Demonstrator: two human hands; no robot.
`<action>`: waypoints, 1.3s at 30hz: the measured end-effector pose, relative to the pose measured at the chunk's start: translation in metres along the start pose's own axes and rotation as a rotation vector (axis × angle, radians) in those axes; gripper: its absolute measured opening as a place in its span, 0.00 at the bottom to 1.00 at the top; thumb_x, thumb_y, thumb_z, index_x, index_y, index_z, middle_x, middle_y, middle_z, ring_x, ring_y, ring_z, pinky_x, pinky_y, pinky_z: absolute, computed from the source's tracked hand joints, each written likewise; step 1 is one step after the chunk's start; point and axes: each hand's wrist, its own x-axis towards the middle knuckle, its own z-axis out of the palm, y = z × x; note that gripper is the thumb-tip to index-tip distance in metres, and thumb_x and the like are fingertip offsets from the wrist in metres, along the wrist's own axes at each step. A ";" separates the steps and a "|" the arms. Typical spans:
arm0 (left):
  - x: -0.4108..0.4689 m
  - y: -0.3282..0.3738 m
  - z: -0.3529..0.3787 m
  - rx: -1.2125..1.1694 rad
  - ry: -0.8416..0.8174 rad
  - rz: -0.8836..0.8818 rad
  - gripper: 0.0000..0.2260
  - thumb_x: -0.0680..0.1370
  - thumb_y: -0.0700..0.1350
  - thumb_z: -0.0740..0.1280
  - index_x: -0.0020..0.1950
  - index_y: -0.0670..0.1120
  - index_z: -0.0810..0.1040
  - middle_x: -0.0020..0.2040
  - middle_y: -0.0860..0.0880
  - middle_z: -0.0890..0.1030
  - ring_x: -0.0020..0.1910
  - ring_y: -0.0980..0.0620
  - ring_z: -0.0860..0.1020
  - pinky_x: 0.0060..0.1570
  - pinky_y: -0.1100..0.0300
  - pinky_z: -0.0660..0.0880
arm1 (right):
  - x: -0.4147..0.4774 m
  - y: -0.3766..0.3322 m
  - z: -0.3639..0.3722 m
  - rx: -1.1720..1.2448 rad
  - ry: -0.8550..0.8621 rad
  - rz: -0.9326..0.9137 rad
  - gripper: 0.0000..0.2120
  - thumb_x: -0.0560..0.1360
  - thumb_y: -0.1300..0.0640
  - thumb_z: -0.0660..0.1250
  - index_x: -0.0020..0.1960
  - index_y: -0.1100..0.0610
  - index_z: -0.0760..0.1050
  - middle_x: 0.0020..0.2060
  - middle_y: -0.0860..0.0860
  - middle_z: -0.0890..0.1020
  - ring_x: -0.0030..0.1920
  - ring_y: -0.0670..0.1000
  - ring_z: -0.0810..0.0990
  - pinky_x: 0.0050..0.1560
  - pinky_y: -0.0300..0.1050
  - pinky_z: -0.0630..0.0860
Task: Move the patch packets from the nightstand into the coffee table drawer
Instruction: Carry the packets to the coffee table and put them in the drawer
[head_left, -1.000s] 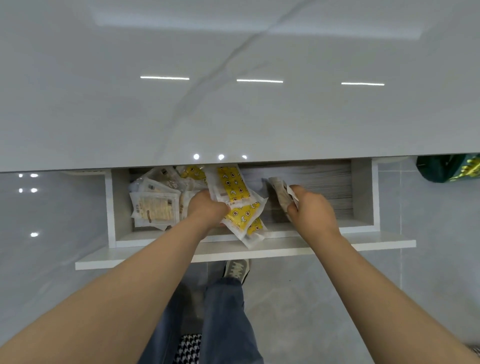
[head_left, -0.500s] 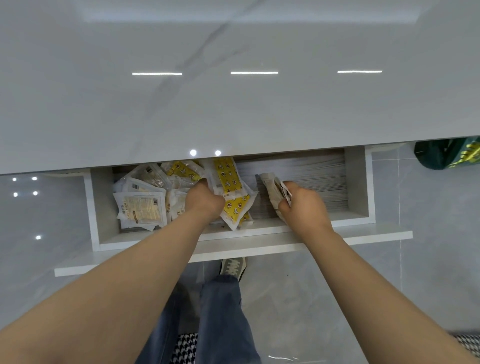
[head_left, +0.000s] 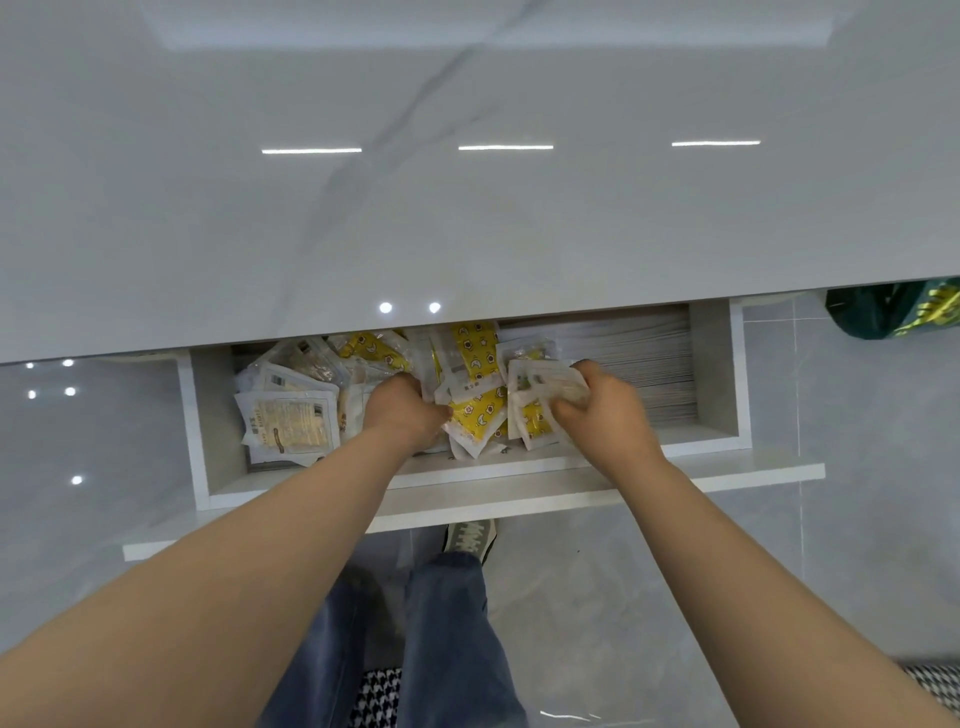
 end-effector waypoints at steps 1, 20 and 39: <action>-0.001 0.000 -0.001 0.011 0.000 0.001 0.07 0.72 0.44 0.71 0.45 0.42 0.76 0.49 0.41 0.83 0.50 0.42 0.81 0.53 0.50 0.78 | 0.002 0.000 0.000 0.009 0.012 0.022 0.13 0.75 0.60 0.64 0.59 0.58 0.72 0.48 0.53 0.80 0.42 0.53 0.77 0.35 0.40 0.71; -0.061 0.005 -0.042 0.196 0.006 0.140 0.19 0.75 0.45 0.68 0.65 0.43 0.72 0.57 0.45 0.79 0.55 0.46 0.76 0.47 0.61 0.70 | -0.040 -0.033 -0.031 -0.364 0.023 0.008 0.18 0.75 0.59 0.64 0.65 0.58 0.71 0.59 0.56 0.76 0.54 0.56 0.78 0.47 0.44 0.72; -0.274 -0.017 -0.160 0.355 0.077 0.276 0.20 0.76 0.46 0.66 0.67 0.46 0.69 0.62 0.47 0.76 0.59 0.49 0.75 0.54 0.58 0.72 | -0.218 -0.168 -0.107 -0.487 -0.039 -0.268 0.17 0.75 0.56 0.63 0.64 0.55 0.72 0.59 0.52 0.77 0.57 0.53 0.76 0.52 0.46 0.75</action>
